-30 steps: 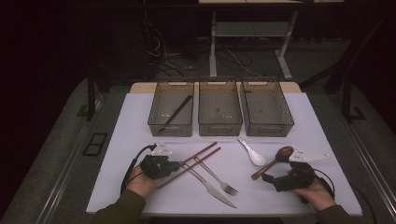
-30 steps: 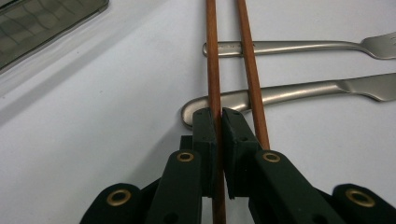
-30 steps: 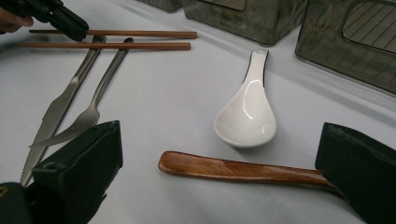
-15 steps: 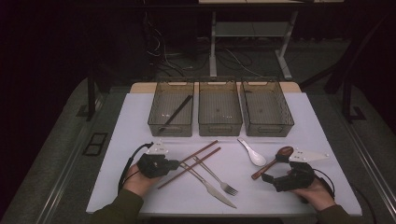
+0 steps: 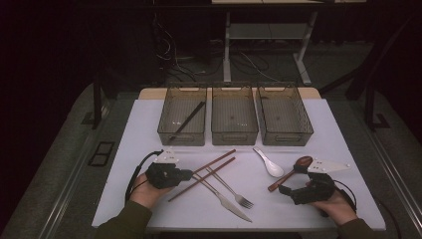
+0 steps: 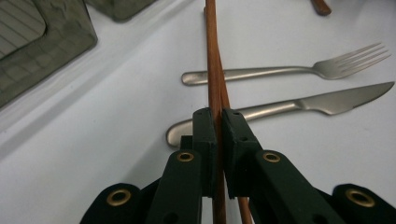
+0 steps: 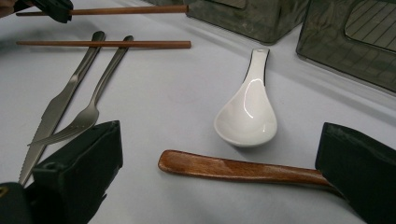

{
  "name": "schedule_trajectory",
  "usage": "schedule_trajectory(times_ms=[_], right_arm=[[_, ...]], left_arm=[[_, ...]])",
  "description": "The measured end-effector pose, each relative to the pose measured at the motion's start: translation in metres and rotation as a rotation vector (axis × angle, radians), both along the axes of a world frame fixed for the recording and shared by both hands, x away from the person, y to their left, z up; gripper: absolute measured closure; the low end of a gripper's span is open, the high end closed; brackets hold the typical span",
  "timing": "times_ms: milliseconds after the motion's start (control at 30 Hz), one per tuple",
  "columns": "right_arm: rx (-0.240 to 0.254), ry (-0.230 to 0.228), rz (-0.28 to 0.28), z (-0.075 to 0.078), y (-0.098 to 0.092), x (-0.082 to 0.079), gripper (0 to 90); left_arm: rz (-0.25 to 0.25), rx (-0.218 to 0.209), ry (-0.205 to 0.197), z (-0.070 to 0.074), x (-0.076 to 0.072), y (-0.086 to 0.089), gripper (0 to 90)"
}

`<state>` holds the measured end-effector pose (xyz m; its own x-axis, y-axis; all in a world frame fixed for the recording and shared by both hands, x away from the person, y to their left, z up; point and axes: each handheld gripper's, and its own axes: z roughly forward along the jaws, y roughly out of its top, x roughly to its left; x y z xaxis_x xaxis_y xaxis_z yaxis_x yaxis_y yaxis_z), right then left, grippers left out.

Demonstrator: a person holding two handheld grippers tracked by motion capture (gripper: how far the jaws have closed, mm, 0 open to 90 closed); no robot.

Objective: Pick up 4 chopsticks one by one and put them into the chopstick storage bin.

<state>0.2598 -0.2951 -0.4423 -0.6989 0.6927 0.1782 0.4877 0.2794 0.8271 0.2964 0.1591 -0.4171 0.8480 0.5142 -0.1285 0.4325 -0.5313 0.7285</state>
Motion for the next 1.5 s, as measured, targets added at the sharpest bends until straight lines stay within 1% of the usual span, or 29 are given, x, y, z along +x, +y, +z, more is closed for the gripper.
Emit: schedule_trajectory(times_ms=[67, 233, 433, 600, 767, 833, 1100, 1267, 1500], right_arm=[[-0.001, 0.0, 0.0, 0.0, 0.0, 0.0, 0.5], [-0.002, 0.001, -0.001, 0.0, 0.0, 0.0, 0.5], [-0.002, 0.003, -0.003, 0.0, 0.0, 0.0, 0.5], [-0.002, 0.002, -0.004, 0.0, 0.0, 0.0, 0.5], [-0.002, 0.002, -0.004, -0.001, 0.0, 0.001, 0.5], [-0.001, 0.003, -0.004, -0.001, 0.0, 0.001, 0.5], [-0.002, 0.002, -0.005, -0.001, 0.0, 0.002, 0.5], [-0.001, 0.003, -0.008, -0.001, -0.001, 0.002, 0.5], [-0.001, 0.004, -0.009, -0.001, -0.001, 0.002, 0.5]], left_arm=[[-0.003, -0.006, -0.006, 0.002, 0.001, 0.0, 83.6], [-0.004, -0.036, -0.021, 0.009, 0.003, 0.001, 83.6], [-0.003, -0.049, -0.04, 0.015, 0.008, 0.001, 83.6], [-0.003, -0.048, -0.053, 0.02, 0.014, 0.0, 83.6], [0.0, -0.053, -0.056, 0.024, 0.019, 0.001, 83.6], [0.002, -0.048, -0.054, 0.025, 0.021, 0.001, 83.6], [0.006, -0.055, -0.045, 0.028, 0.031, 0.003, 83.6], [0.015, -0.063, -0.051, 0.033, 0.037, 0.004, 83.6], [0.033, -0.075, -0.061, 0.043, 0.05, 0.006, 83.6]])
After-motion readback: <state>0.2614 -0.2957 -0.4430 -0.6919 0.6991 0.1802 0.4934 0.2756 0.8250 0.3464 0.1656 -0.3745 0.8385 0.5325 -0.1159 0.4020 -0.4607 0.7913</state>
